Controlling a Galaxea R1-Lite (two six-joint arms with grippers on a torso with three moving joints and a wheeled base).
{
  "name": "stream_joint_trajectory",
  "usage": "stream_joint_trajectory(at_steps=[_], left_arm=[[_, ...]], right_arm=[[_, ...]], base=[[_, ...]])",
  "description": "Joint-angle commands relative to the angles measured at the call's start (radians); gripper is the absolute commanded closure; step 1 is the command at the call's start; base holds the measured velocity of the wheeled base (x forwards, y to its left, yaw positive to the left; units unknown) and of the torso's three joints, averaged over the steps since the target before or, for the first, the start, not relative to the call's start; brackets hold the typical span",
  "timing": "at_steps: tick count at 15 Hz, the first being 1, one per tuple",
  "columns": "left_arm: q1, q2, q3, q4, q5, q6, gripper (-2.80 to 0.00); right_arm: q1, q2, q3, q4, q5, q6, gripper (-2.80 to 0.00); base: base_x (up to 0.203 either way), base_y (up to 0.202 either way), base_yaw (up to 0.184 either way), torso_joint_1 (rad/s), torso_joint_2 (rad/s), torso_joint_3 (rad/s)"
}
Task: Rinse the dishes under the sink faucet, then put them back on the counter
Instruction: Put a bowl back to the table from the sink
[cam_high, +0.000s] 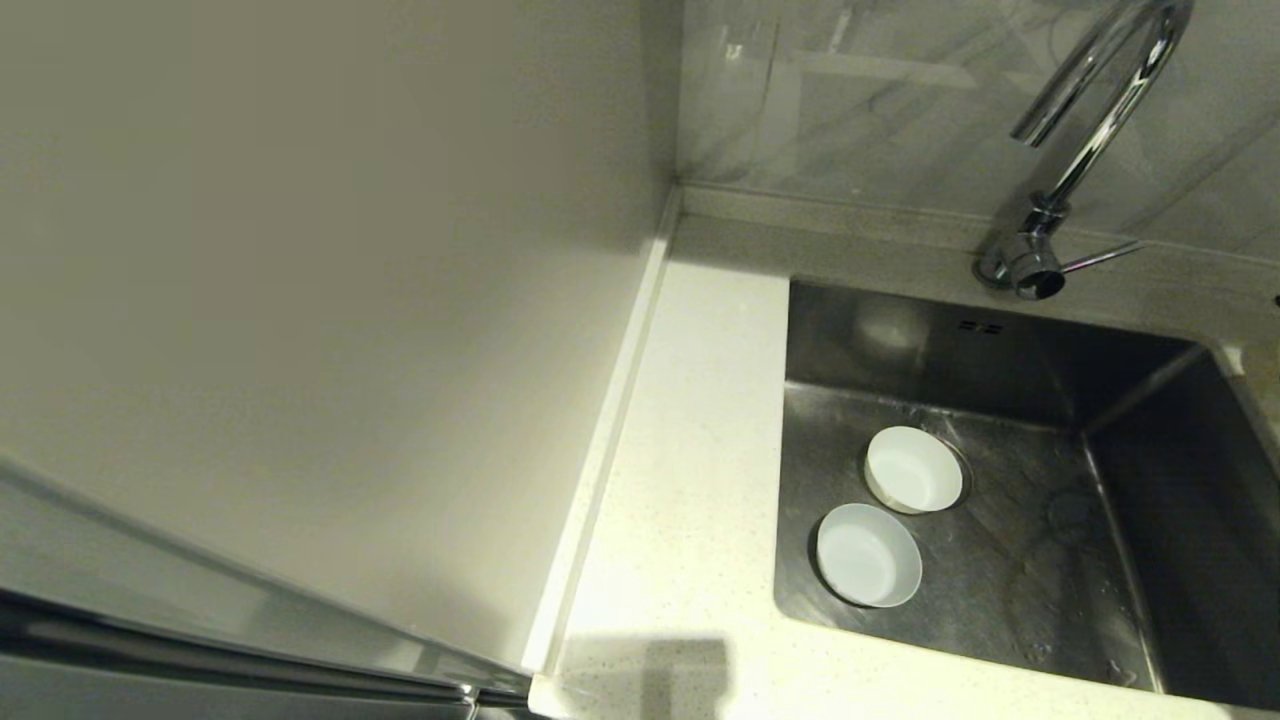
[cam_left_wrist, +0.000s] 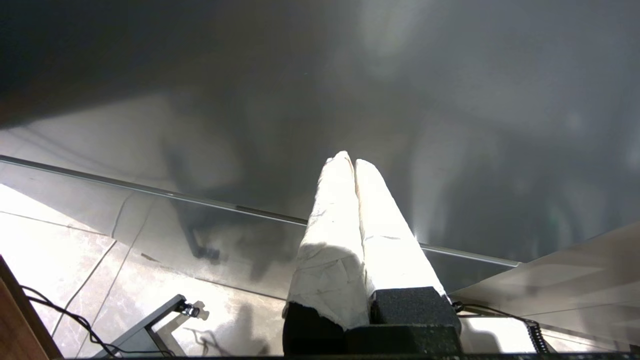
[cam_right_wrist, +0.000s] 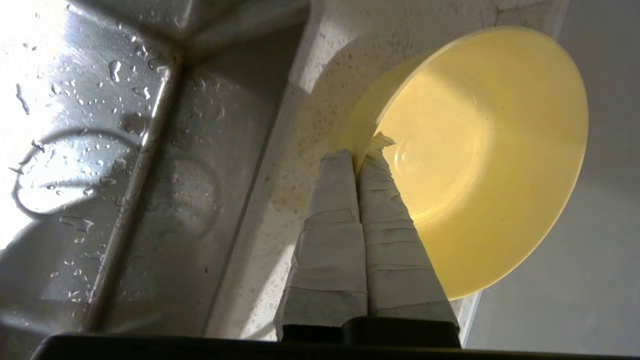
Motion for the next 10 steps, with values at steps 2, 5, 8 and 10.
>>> stream_joint_trajectory(at_steps=[2, 5, 8, 10], left_arm=[[-0.001, -0.003, 0.000, 0.000, 0.001, 0.000, 0.00], [0.000, -0.003, 0.000, 0.000, 0.001, 0.000, 0.00], [0.000, -0.003, 0.000, 0.000, 0.000, 0.000, 0.00], [0.000, -0.003, 0.000, 0.000, 0.000, 0.000, 0.00]], right_arm=[[-0.014, 0.001, 0.007, 0.000, 0.000, -0.010, 0.00], [-0.022, 0.002, 0.007, 0.001, -0.003, -0.009, -2.80], [-0.028, -0.008, 0.007, 0.000, -0.003, -0.008, -2.80], [-0.028, -0.036, 0.005, 0.000, 0.003, -0.001, -2.80]], base=[[0.000, 0.000, 0.000, 0.000, 0.00, 0.000], [0.000, 0.000, 0.000, 0.000, 0.00, 0.000], [0.000, 0.000, 0.000, 0.000, 0.00, 0.000], [0.000, 0.000, 0.000, 0.000, 0.00, 0.000]])
